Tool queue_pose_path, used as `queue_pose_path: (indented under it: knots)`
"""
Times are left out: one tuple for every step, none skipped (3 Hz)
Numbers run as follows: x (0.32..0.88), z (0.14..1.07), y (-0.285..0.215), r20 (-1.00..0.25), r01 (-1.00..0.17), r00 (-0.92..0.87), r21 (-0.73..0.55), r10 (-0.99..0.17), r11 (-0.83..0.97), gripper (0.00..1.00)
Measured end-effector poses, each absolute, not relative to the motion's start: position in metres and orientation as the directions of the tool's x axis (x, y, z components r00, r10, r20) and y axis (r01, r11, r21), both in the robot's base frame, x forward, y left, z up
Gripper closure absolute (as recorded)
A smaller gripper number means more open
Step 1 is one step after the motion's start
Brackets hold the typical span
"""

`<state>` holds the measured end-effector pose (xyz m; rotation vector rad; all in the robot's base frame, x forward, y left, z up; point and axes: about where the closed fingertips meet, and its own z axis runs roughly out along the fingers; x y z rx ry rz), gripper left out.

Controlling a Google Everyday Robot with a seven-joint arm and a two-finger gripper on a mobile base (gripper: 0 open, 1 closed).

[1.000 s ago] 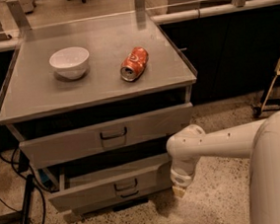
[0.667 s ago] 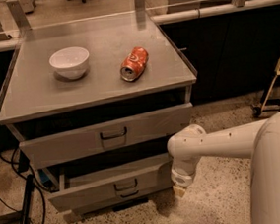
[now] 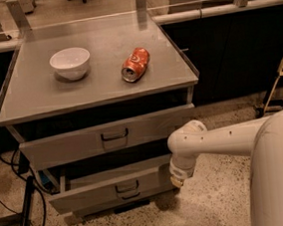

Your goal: Close middle drawer

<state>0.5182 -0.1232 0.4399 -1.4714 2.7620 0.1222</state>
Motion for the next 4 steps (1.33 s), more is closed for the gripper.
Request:
queue_pose_path:
  knots:
    - [0.536,0.432,-0.122,-0.063,-0.813,-0.583,0.043,-0.81,0.581,1.0]
    - [0.551,0.421,-0.123,-0.07,-0.797,-0.604,0.034,-0.794,0.603,1.0]
    - [0.564,0.418,-0.122,-0.079,-0.787,-0.616,0.016,-0.784,0.616,0.99]
    - [0.564,0.418,-0.122,-0.079,-0.787,-0.616,0.016,-0.784,0.616,0.77]
